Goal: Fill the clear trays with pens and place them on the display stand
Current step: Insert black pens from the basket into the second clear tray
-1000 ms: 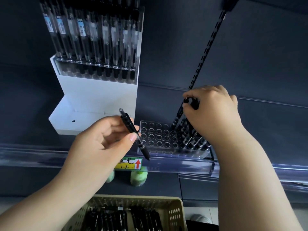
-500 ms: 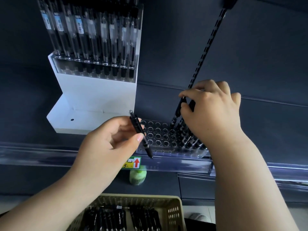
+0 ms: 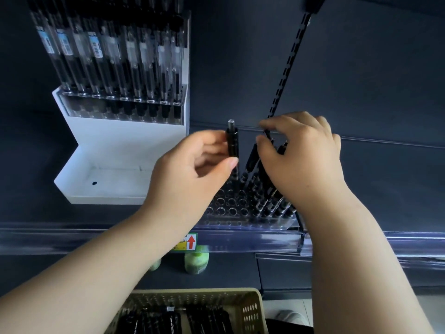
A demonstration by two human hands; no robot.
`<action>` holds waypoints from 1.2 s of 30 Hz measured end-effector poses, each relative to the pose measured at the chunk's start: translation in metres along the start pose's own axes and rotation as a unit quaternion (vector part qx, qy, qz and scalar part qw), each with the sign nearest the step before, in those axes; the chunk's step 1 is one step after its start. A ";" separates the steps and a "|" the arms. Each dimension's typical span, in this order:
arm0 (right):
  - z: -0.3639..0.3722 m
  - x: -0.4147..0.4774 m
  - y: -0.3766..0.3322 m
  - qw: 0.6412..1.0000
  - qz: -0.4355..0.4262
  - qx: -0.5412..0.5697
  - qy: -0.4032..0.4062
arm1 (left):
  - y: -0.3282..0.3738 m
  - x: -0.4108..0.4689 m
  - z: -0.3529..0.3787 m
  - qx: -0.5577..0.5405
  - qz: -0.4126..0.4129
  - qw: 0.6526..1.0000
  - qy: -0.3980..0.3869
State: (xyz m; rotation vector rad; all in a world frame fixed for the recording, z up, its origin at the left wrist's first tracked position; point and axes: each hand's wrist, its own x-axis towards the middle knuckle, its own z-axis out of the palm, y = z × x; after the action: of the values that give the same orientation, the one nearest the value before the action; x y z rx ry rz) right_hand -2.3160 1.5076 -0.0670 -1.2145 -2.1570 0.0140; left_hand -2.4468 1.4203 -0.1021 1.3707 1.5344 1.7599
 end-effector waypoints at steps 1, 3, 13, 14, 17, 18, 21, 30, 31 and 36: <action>0.001 0.000 0.000 1.000 0.002 0.008 0.005 | -0.002 0.006 0.004 0.006 0.008 1.000 -0.001; 0.002 0.000 0.001 1.000 0.003 0.018 0.010 | -0.008 0.012 0.013 0.023 0.024 0.999 -0.006; 0.003 0.003 0.004 0.999 0.016 0.041 0.021 | -0.039 0.019 0.036 0.137 -0.002 0.988 -0.065; 0.003 0.002 0.003 0.999 0.015 0.044 0.020 | -0.039 0.019 0.036 0.142 -0.001 0.988 -0.062; 0.001 0.000 0.003 0.999 0.012 0.045 0.015 | -0.040 0.021 0.035 0.158 -0.007 0.986 -0.057; 0.000 -0.001 0.004 0.999 0.011 0.045 0.014 | -0.041 0.021 0.035 0.164 -0.010 0.985 -0.059; -0.004 -0.003 0.005 0.998 0.010 0.053 0.013 | -0.043 0.019 0.035 0.172 -0.020 0.983 -0.064; -0.013 -0.007 0.007 0.997 -0.002 0.069 0.033 | -0.047 0.016 0.035 0.192 -0.014 0.979 -0.063; -0.013 -0.008 0.006 0.997 -0.010 0.073 0.036 | -0.047 0.016 0.034 0.198 -0.017 0.978 -0.068; -0.014 -0.016 -0.008 0.993 -0.074 0.078 0.047 | -0.039 0.006 0.016 0.263 0.017 0.962 -0.072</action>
State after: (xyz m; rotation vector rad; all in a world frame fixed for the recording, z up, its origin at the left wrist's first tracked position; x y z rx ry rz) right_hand -2.3084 1.4865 -0.0623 -0.9472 -2.1158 0.0610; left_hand -2.4460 1.4444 -0.1370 1.7308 1.9902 1.2753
